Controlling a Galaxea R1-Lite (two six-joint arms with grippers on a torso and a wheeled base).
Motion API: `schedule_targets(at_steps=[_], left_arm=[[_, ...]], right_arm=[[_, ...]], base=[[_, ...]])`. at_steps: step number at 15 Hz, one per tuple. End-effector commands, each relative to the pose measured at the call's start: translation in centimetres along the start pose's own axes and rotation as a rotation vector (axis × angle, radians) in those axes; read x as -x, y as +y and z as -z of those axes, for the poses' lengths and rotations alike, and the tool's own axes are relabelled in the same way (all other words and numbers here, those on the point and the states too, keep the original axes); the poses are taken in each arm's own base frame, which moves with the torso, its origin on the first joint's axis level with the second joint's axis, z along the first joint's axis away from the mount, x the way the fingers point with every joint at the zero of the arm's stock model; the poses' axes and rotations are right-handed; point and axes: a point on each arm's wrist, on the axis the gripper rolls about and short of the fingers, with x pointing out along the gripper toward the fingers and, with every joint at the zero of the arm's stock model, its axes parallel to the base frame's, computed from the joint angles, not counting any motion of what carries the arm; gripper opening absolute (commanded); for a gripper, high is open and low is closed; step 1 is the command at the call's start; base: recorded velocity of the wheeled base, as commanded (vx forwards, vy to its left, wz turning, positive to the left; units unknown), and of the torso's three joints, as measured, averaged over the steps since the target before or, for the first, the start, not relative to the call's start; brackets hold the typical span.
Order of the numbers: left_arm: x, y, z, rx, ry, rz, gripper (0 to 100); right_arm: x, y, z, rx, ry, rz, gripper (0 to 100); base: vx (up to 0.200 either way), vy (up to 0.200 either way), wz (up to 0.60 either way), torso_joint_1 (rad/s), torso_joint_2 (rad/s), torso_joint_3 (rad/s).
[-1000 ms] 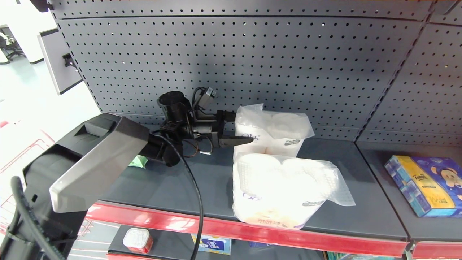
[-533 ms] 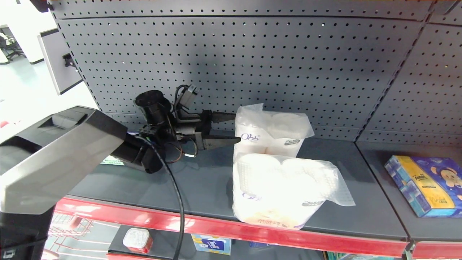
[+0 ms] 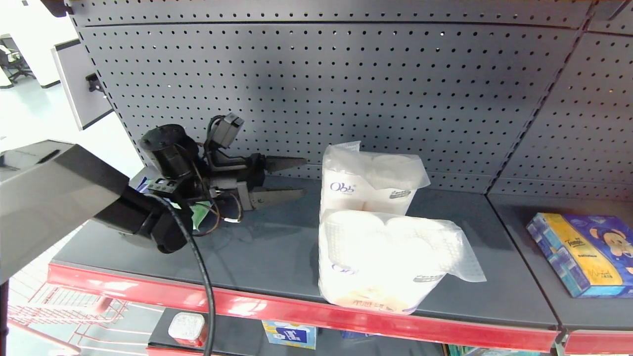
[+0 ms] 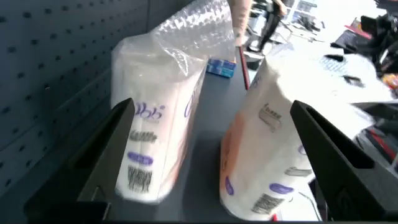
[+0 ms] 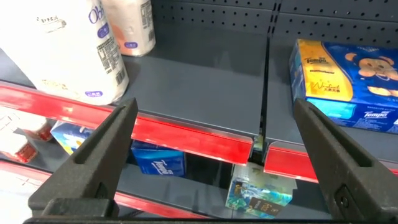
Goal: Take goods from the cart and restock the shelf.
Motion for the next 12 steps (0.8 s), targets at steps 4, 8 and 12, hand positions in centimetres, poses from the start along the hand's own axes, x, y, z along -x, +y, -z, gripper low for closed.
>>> schedule_targets(at_steps=[4,8,12], left_arm=[[3.7,-4.3,-3.3,-0.021,-0.049,-0.165,100],[4.5,-6.6,-4.1,-0.013,-0.142,-0.427,100],[5.2,-9.2,-5.5,0.065,-0.22,-0.831,100]], right_arm=[[-0.1,0.0,0.2,-0.009,0.012,-0.019,100],[-0.1,0.0,0.1,-0.007,0.01,-0.019,100],[-0.1,0.0,-0.1,-0.003,0.004,-0.014,100]], base=[[0.0,0.0,0.0,0.0,0.0,0.0],[0.0,0.0,0.0,0.0,0.0,0.0],[0.0,0.0,0.0,0.0,0.0,0.0]])
